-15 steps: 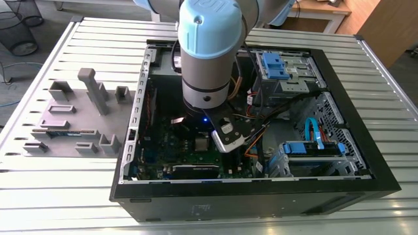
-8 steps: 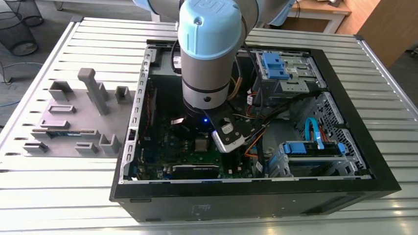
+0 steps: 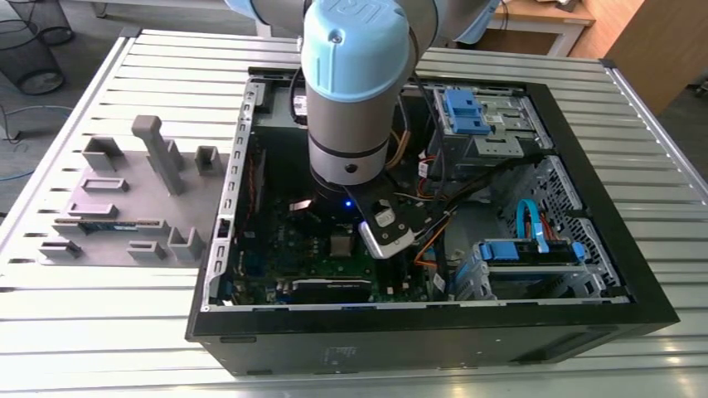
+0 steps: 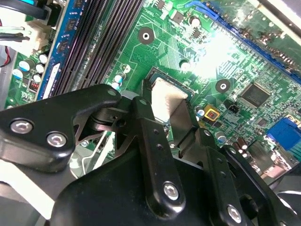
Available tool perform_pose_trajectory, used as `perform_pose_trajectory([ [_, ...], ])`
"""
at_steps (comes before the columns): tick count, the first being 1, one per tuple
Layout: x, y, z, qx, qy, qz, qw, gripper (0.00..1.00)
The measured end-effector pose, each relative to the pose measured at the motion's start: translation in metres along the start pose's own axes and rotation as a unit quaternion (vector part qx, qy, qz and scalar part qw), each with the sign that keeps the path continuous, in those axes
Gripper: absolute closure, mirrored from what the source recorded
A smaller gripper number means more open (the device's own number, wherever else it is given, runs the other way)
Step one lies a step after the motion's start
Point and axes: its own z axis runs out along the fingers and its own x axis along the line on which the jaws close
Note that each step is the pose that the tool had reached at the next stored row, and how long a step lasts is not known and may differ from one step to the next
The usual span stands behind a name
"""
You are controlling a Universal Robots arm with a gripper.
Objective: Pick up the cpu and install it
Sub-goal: 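Place the cpu into insertion slot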
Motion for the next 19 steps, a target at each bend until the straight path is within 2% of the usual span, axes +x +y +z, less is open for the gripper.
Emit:
perform_pose_trajectory([
  [16,-0.0003,0.0018,0.0000,0.0000,0.0001,0.000,1.00000,0.57],
  [19,-0.0004,0.0018,-0.0025,0.0000,0.0000,0.000,1.00000,0.57],
])
